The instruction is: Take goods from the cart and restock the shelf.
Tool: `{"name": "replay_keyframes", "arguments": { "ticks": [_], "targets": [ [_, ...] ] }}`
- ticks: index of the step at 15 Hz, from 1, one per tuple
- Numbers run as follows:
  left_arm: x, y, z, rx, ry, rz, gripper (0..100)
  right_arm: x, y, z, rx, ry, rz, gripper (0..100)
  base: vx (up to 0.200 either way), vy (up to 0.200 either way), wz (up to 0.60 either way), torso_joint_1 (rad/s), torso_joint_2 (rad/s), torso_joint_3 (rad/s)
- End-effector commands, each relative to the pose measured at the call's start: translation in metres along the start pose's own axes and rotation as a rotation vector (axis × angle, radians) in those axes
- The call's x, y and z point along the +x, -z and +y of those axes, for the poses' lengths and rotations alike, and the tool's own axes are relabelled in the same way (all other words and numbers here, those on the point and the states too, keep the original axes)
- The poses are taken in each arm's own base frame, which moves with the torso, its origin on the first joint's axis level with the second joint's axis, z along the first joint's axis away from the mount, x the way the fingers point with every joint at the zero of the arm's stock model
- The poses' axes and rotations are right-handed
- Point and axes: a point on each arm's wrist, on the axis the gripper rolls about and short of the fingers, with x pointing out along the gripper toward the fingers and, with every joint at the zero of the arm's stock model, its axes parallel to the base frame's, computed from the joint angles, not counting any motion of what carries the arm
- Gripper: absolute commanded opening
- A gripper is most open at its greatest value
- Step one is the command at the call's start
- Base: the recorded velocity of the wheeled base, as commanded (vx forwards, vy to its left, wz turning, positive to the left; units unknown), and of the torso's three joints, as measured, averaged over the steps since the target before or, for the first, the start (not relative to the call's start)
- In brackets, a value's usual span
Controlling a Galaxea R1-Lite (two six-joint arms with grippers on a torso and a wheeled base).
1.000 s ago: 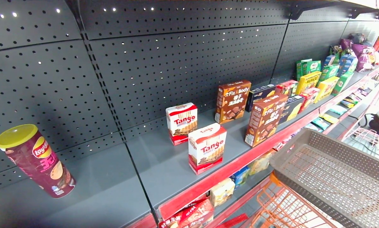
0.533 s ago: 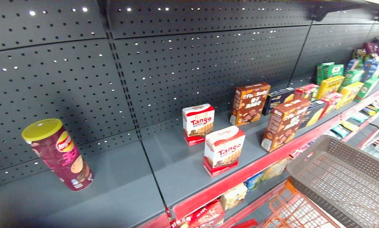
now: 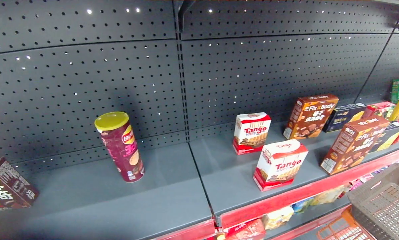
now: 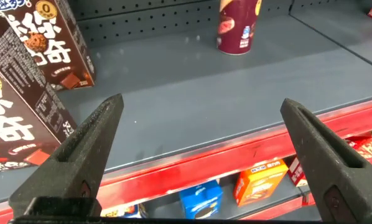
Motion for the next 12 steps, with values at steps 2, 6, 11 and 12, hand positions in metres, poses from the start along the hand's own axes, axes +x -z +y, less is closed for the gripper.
{"name": "replay_keyframes", "arguments": {
  "ticks": [2,6,11,12],
  "targets": [
    [0.0,0.0,0.0,0.001,-0.001,0.0,100,0.001,0.001,0.0,-0.001,-0.005,0.004,0,-0.1,-0.1,0.0,-0.004,0.0,-0.001],
    [0.0,0.0,0.0,-0.006,-0.001,0.001,100,0.001,0.004,0.002,-0.008,-0.034,0.01,0,-0.1,-0.1,0.15,0.003,0.0,0.002],
    [0.0,0.0,0.0,-0.004,-0.001,0.003,100,-0.004,0.012,0.004,-0.042,-0.046,0.01,0,0.0,0.0,0.6,-0.004,-0.01,-0.001],
    [0.0,0.0,0.0,-0.004,-0.001,0.003,100,-0.005,0.012,0.004,-0.043,-0.059,0.005,0,0.0,0.0,0.6,0.007,0.0,0.002]
  ]
}}
